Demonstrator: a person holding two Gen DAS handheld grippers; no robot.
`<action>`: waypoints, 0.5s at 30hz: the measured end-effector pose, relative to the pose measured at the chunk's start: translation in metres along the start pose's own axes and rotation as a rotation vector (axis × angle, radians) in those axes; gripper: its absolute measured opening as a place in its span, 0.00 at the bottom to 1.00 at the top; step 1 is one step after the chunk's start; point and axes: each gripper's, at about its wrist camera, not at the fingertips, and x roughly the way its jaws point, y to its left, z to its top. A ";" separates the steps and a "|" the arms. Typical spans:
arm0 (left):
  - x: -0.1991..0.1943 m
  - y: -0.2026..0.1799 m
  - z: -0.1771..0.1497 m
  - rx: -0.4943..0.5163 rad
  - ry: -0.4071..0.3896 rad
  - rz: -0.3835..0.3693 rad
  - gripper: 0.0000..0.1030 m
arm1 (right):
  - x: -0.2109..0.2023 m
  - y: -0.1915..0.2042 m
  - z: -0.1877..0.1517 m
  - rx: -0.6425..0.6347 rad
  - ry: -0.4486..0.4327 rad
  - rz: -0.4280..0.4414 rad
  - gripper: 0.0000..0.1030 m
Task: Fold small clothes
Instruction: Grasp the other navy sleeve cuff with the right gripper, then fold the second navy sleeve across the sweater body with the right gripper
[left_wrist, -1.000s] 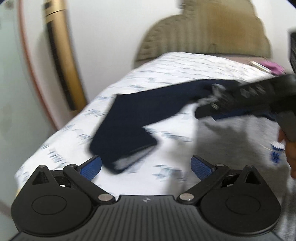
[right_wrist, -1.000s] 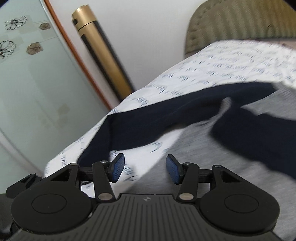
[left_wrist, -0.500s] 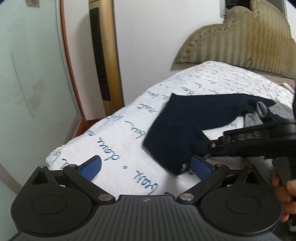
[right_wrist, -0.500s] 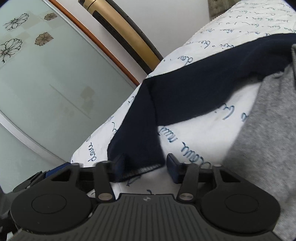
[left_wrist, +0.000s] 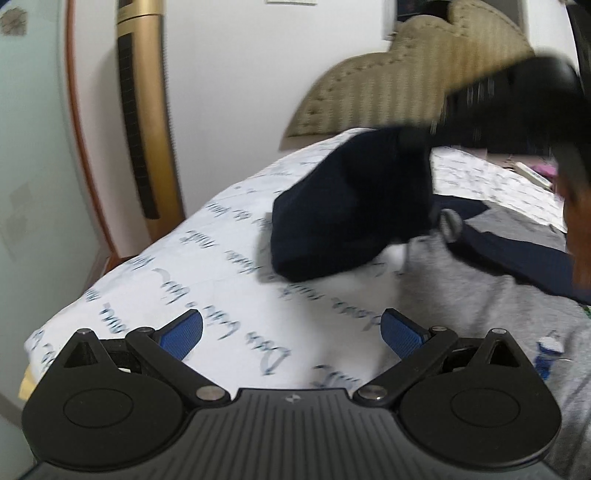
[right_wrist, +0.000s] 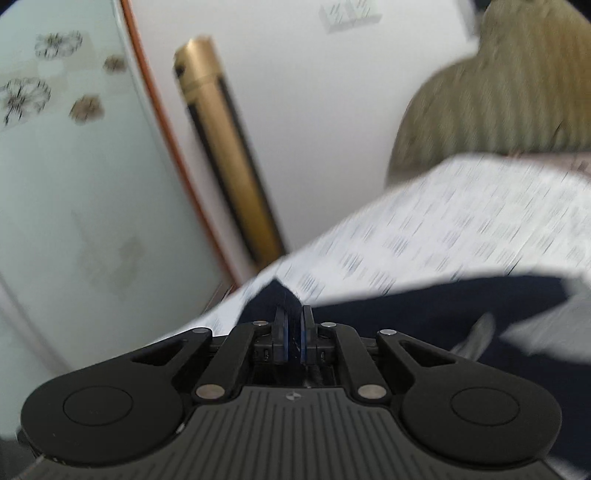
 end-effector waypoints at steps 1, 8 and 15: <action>0.000 -0.005 0.001 0.010 -0.002 -0.010 1.00 | -0.009 -0.007 0.008 0.004 -0.026 -0.017 0.09; -0.003 -0.033 0.013 0.050 -0.033 -0.078 1.00 | -0.071 -0.088 0.018 0.133 -0.140 -0.163 0.09; 0.008 -0.064 0.017 0.113 -0.008 -0.130 1.00 | -0.125 -0.190 -0.029 0.338 -0.185 -0.348 0.09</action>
